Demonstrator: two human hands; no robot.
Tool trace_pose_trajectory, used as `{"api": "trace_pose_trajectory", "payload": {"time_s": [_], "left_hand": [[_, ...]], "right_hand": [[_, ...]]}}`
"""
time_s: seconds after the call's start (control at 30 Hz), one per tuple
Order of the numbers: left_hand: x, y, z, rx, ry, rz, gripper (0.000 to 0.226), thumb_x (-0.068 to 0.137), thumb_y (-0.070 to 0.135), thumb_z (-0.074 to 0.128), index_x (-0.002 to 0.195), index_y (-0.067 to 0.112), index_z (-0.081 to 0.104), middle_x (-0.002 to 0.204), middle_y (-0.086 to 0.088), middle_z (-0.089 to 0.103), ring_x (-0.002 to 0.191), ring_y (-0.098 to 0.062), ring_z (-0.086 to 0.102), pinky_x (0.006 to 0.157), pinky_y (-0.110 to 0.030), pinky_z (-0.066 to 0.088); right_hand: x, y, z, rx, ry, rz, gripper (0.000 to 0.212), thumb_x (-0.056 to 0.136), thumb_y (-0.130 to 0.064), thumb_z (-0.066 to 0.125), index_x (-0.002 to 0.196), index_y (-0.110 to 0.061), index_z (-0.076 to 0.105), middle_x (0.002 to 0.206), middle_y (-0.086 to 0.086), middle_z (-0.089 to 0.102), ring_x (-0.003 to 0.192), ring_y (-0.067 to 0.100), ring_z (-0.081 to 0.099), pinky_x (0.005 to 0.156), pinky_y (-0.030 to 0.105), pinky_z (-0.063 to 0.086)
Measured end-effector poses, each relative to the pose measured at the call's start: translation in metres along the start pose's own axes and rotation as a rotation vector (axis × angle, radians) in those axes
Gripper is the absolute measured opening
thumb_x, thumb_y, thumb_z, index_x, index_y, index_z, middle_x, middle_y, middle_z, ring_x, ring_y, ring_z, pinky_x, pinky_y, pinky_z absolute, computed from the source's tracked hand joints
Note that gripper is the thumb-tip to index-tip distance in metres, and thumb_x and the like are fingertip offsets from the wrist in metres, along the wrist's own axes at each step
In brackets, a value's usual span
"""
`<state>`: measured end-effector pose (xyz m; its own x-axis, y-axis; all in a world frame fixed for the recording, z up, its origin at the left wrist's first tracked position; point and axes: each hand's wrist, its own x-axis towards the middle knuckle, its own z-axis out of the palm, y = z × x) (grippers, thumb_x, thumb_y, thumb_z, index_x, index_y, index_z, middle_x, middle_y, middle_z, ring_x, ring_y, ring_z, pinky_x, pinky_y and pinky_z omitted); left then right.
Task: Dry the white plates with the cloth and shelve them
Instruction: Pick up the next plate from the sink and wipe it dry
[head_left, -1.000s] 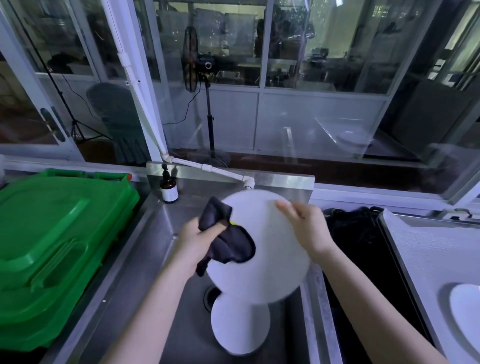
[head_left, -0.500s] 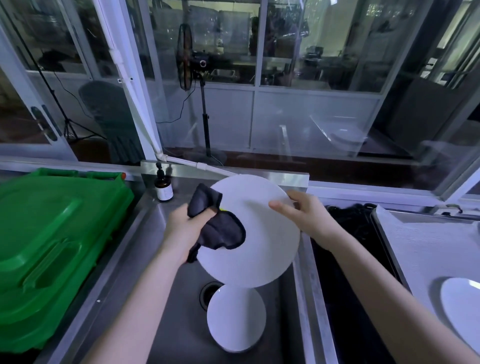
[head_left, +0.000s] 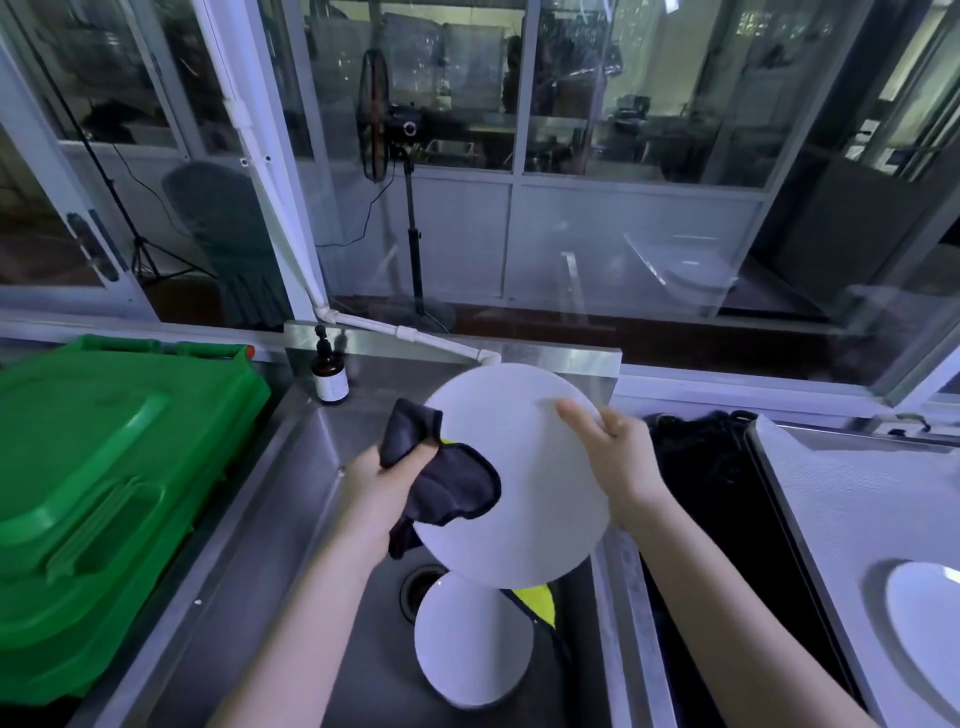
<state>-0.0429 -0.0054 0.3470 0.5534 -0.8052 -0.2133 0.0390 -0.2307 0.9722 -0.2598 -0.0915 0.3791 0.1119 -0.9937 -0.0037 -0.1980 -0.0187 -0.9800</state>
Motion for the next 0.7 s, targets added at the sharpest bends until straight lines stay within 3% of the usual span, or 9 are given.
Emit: {"api": "trace_pose_trajectory", "payload": {"time_s": [0.07, 0.17, 0.27, 0.33, 0.4, 0.5, 0.57, 0.63, 0.7], "left_hand": [[0.008, 0.003, -0.007, 0.091, -0.077, 0.042, 0.033, 0.061, 0.048, 0.077, 0.081, 0.022, 0.072, 0.074, 0.002, 0.075, 0.08, -0.02, 0.072, 0.071, -0.041, 0.057], [0.019, 0.019, -0.012, 0.37, -0.308, 0.196, 0.033, 0.062, 0.04, 0.083, 0.081, 0.016, 0.07, 0.073, 0.006, 0.072, 0.072, -0.01, 0.067, 0.068, -0.029, 0.05], [0.02, 0.026, -0.005, 0.641, -0.404, 0.268, 0.038, 0.063, 0.037, 0.086, 0.075, 0.009, 0.063, 0.067, 0.005, 0.062, 0.063, -0.009, 0.055, 0.063, -0.028, 0.041], [0.016, 0.023, -0.003, 0.535, -0.376, 0.232, 0.031, 0.07, 0.032, 0.084, 0.076, 0.009, 0.064, 0.066, 0.004, 0.064, 0.062, -0.009, 0.058, 0.06, -0.027, 0.042], [0.009, 0.013, -0.001, 0.205, -0.229, 0.125, 0.021, 0.077, 0.029, 0.081, 0.079, 0.014, 0.066, 0.062, 0.006, 0.067, 0.062, -0.012, 0.063, 0.052, -0.022, 0.044], [-0.007, -0.003, 0.019, -0.246, 0.046, -0.086, 0.02, 0.083, 0.032, 0.075, 0.087, 0.014, 0.067, 0.077, -0.008, 0.072, 0.074, -0.028, 0.068, 0.055, -0.03, 0.046], [-0.013, -0.008, 0.032, -0.362, 0.149, -0.143, 0.019, 0.083, 0.032, 0.075, 0.085, 0.016, 0.065, 0.081, -0.008, 0.069, 0.071, -0.025, 0.068, 0.051, -0.029, 0.046], [-0.011, -0.01, 0.032, -0.364, 0.163, -0.162, 0.02, 0.082, 0.034, 0.075, 0.084, 0.017, 0.064, 0.087, -0.011, 0.071, 0.079, -0.028, 0.07, 0.059, -0.032, 0.049], [-0.004, -0.009, 0.021, -0.296, 0.152, -0.15, 0.023, 0.08, 0.036, 0.076, 0.086, 0.016, 0.066, 0.094, -0.017, 0.072, 0.088, -0.034, 0.071, 0.065, -0.038, 0.048]], "right_hand": [[-0.003, 0.006, 0.0, -0.052, -0.005, -0.003, 0.045, 0.092, -0.039, 0.068, 0.072, 0.0, 0.057, 0.065, 0.002, 0.047, 0.064, 0.016, 0.044, 0.059, 0.029, 0.032], [-0.002, -0.003, -0.002, -0.246, -0.197, -0.128, 0.049, 0.092, -0.042, 0.067, 0.09, 0.007, 0.065, 0.069, 0.013, 0.054, 0.067, 0.015, 0.047, 0.061, 0.031, 0.035], [-0.002, -0.017, 0.006, -0.5, -0.372, -0.308, 0.057, 0.089, -0.043, 0.07, 0.072, 0.008, 0.05, 0.064, 0.008, 0.038, 0.062, 0.014, 0.033, 0.057, 0.033, 0.027], [0.002, -0.023, 0.002, -0.503, -0.363, -0.319, 0.059, 0.089, -0.042, 0.071, 0.071, 0.008, 0.047, 0.065, 0.004, 0.037, 0.062, 0.014, 0.032, 0.057, 0.033, 0.025], [0.006, -0.025, -0.006, -0.349, -0.249, -0.222, 0.055, 0.09, -0.042, 0.07, 0.079, 0.01, 0.057, 0.066, 0.004, 0.046, 0.062, 0.014, 0.04, 0.059, 0.032, 0.03], [0.0, -0.019, 0.007, 0.048, 0.099, -0.066, 0.051, 0.092, -0.041, 0.069, 0.079, 0.007, 0.059, 0.065, 0.003, 0.052, 0.063, 0.015, 0.047, 0.06, 0.031, 0.037], [-0.011, -0.009, 0.029, 0.283, 0.309, 0.063, 0.051, 0.09, -0.043, 0.068, 0.077, 0.005, 0.057, 0.062, -0.002, 0.054, 0.06, 0.013, 0.049, 0.058, 0.029, 0.04], [-0.016, -0.001, 0.036, 0.304, 0.303, 0.137, 0.041, 0.09, -0.046, 0.066, 0.075, -0.007, 0.064, 0.059, -0.01, 0.062, 0.056, 0.007, 0.056, 0.054, 0.025, 0.046], [-0.014, -0.001, 0.026, 0.161, 0.153, 0.079, 0.028, 0.091, -0.044, 0.067, 0.078, -0.019, 0.068, 0.065, -0.014, 0.069, 0.06, 0.005, 0.062, 0.054, 0.02, 0.048]]}}
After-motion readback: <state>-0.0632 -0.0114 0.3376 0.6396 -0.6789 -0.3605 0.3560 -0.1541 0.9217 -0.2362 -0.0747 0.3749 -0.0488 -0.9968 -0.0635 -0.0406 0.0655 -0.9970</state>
